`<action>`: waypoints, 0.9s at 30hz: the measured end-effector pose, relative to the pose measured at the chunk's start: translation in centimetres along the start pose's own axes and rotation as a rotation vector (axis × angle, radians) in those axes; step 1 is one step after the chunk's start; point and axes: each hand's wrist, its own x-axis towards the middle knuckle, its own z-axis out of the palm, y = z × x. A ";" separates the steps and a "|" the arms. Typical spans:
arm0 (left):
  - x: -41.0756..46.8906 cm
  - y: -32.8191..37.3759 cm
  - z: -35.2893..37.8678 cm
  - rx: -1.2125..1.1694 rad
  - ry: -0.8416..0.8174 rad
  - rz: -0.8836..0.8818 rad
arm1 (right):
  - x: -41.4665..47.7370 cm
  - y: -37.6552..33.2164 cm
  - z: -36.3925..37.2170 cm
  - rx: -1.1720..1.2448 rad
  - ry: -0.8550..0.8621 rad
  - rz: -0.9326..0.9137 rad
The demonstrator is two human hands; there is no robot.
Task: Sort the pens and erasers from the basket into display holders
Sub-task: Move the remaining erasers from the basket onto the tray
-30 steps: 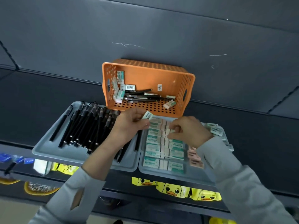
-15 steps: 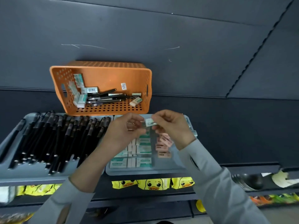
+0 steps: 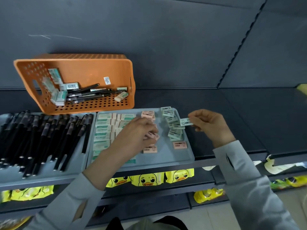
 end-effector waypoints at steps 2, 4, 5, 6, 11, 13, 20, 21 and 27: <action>0.0 -0.1 0.2 0.029 0.027 -0.005 | 0.3 0.5 -0.1 -0.075 -0.025 0.000; 0.0 -0.1 0.3 0.044 0.043 -0.021 | 0.6 1.0 0.3 -0.117 -0.025 -0.005; 0.0 0.0 0.3 0.047 0.047 -0.028 | 0.7 1.2 0.6 -0.128 -0.023 -0.011; 0.0 0.0 0.3 0.049 0.050 -0.032 | 0.8 1.3 0.8 -0.145 -0.021 -0.018; 0.0 0.0 0.3 0.069 0.051 -0.045 | 1.1 0.5 0.6 -0.365 -0.030 -0.144; 0.0 0.1 0.4 0.073 0.050 -0.046 | 1.3 -0.3 0.7 -0.502 -0.077 -0.235; -0.1 0.3 0.1 0.072 0.039 -0.059 | 2.2 -1.0 2.6 -0.613 -0.286 -0.363; -0.1 0.3 0.1 0.072 0.036 -0.058 | 2.1 -0.8 2.6 -0.617 -0.277 -0.361; -0.1 0.1 0.2 0.068 0.032 -0.049 | 2.0 -0.2 2.5 -0.783 -0.247 -0.381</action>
